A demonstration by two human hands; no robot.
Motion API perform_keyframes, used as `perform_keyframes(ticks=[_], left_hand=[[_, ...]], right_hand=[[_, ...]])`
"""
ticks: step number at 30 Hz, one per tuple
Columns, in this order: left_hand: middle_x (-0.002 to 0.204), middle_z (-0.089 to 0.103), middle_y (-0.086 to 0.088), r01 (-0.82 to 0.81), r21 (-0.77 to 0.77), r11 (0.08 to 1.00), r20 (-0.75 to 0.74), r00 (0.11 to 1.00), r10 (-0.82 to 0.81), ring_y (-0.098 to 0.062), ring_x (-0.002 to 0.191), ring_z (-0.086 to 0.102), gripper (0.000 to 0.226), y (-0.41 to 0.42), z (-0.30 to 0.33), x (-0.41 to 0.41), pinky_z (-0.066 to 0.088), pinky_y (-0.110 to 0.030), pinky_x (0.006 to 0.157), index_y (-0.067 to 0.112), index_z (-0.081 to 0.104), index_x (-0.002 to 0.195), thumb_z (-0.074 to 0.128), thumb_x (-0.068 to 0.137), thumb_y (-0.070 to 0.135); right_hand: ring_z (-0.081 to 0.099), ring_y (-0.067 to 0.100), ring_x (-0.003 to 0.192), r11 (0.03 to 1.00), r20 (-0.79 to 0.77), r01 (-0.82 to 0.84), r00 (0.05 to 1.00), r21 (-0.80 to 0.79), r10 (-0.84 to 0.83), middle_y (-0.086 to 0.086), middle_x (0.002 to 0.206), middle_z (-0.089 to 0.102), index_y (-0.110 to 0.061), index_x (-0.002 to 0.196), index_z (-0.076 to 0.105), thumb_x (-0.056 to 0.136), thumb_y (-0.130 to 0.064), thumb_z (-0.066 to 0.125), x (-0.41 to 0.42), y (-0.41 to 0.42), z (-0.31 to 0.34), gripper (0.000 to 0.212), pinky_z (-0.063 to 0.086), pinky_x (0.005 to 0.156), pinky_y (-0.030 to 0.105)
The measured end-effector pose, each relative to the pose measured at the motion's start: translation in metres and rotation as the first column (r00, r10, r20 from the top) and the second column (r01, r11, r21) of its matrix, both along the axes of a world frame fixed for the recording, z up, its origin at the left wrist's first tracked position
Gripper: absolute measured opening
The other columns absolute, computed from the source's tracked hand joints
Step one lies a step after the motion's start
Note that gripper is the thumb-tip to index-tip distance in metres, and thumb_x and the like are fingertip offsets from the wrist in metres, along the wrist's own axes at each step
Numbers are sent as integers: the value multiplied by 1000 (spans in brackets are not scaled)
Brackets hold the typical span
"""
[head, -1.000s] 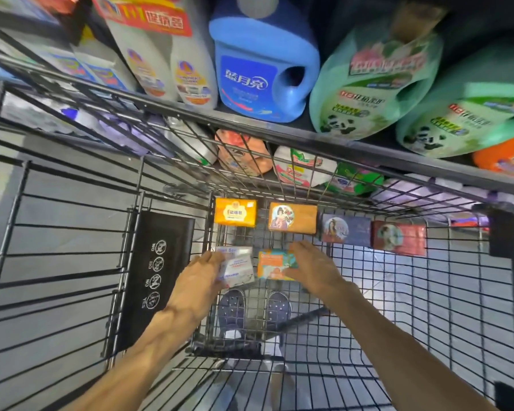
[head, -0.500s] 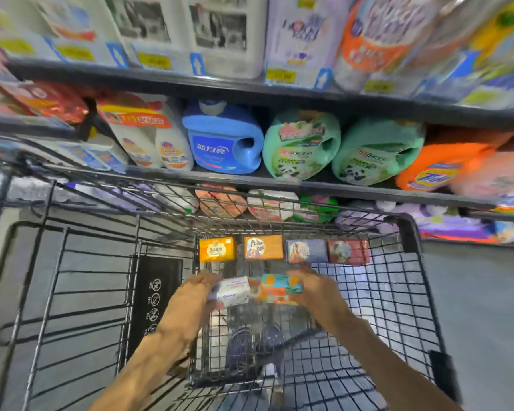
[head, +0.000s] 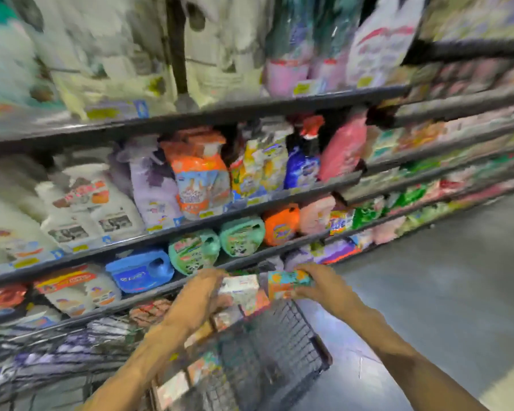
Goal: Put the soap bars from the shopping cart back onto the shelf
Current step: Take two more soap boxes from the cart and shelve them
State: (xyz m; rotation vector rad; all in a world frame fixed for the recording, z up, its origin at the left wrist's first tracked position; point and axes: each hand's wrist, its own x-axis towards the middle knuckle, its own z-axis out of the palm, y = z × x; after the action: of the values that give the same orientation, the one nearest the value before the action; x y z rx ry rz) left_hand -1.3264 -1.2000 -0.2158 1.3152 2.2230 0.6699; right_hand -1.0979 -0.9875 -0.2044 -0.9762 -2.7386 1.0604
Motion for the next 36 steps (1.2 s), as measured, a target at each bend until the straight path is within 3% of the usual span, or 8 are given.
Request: perform_keyframes(ticks=[6, 10, 12, 14, 20, 24, 27, 36], left_hand=[[109, 63, 5, 268, 80, 960, -180, 951, -250, -16, 103, 59, 46, 117, 94, 61, 41, -26, 82, 24, 62, 118, 78, 77, 35], [101, 64, 8, 352, 156, 923, -206, 925, -318, -10, 92, 61, 53, 196, 137, 128, 48, -27, 80, 23, 64, 111, 66, 69, 56], [100, 63, 12, 379, 195, 905, -173, 921, -348, 2, 90, 59, 47, 237, 154, 167, 44, -16, 76, 24, 63, 112, 69, 73, 49], [100, 62, 16, 406, 236, 883, -167, 912, -375, 7, 91, 57, 45, 278, 163, 205, 44, -18, 78, 28, 63, 114, 75, 73, 40], [105, 65, 12, 561, 263, 785, -235, 826, -512, -7, 92, 61, 45, 392, 189, 308, 50, -34, 82, 31, 63, 117, 78, 76, 38], [107, 65, 7, 616, 297, 730, -256, 788, -561, -8, 86, 60, 43, 454, 210, 370, 50, -28, 75, 25, 62, 120, 79, 81, 31], [111, 63, 9, 662, 301, 687, -299, 749, -591, -10, 97, 58, 44, 502, 225, 408, 48, -30, 84, 24, 62, 120, 79, 80, 31], [107, 63, 16, 731, 369, 573, -288, 677, -677, 1, 95, 58, 35, 675, 241, 485, 51, -29, 84, 30, 64, 114, 78, 81, 33]], right_hand=[[61, 3, 95, 976, -93, 190, 979, 105, -181, -14, 107, 66, -29, 121, 62, 76, -32, 80, 109, 73, 76, 49, 49, 83, 23], [61, 6, 97, 948, -141, 275, 957, 163, -254, -12, 110, 65, -29, 126, 60, 78, -34, 78, 194, 128, 113, 52, 49, 83, 26], [61, 5, 93, 928, -178, 325, 939, 181, -294, -13, 106, 65, -29, 123, 61, 77, -35, 79, 240, 157, 129, 49, 47, 78, 24], [62, 6, 92, 913, -202, 356, 927, 199, -317, -13, 103, 65, -30, 119, 62, 76, -33, 80, 285, 182, 147, 47, 48, 78, 25], [63, 9, 97, 846, -212, 462, 884, 266, -416, -7, 112, 67, -25, 126, 61, 79, -32, 79, 408, 248, 188, 51, 51, 87, 31], [63, 10, 97, 789, -224, 538, 842, 297, -490, -5, 113, 67, -23, 124, 62, 77, -27, 80, 477, 286, 208, 50, 50, 88, 30], [63, 7, 97, 749, -234, 589, 808, 303, -540, -7, 112, 67, -23, 121, 63, 78, -22, 80, 519, 313, 222, 46, 51, 84, 26], [65, 5, 95, 652, -292, 702, 712, 286, -639, -14, 103, 69, -37, 114, 63, 77, -26, 80, 607, 448, 234, 42, 56, 85, 38]])
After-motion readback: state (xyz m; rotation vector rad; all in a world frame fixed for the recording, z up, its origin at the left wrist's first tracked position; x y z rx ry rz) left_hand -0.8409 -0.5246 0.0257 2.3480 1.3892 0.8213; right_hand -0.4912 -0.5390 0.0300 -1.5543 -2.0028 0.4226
